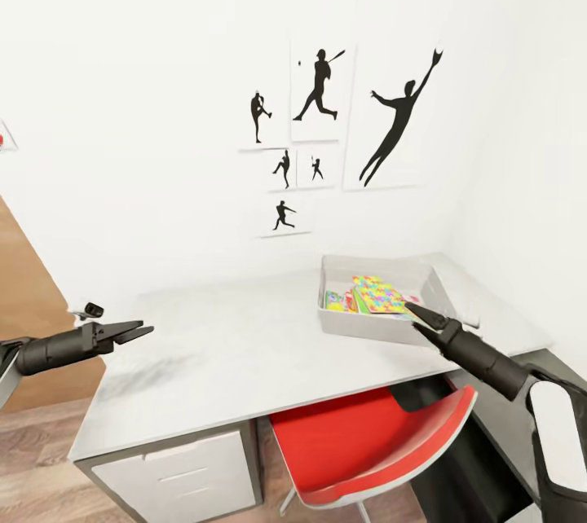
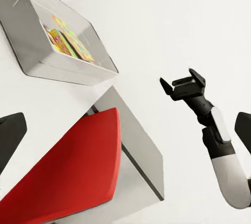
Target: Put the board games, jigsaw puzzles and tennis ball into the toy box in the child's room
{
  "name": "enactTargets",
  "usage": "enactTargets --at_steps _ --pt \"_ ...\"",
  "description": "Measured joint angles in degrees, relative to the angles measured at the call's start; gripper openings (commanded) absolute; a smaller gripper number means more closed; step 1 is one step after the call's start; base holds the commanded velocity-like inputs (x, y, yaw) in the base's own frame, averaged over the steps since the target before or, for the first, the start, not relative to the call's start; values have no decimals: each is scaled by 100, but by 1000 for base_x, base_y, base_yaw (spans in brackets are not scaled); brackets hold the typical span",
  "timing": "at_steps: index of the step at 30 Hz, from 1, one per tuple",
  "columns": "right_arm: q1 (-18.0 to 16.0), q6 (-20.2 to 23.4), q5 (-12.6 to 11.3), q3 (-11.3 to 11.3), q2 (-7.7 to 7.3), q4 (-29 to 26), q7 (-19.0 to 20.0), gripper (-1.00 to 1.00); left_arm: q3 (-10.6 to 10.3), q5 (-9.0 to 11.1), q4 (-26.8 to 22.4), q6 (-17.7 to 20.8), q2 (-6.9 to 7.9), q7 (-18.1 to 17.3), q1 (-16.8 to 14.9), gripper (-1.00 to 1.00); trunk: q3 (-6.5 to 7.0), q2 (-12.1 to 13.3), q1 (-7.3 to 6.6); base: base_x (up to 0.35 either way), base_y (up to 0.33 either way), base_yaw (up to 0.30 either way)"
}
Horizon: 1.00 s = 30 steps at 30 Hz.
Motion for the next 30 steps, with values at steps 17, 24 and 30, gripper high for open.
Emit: enactTargets --at_steps 17,24,30 --pt "1477 -819 89 -507 -272 14 2308 100 -1 23 1 -7 1 0 94 100 162 0 0 -60 26 0" --pt "1725 -1141 129 -698 -279 17 3167 100 -29 32 -6 -7 -64 0 101 100 229 0 0 -2 1 0" --pt "1743 -1190 152 -759 -271 53 3247 100 -30 31 -7 -14 -83 0 107 100 286 0 2 -57 0 0"
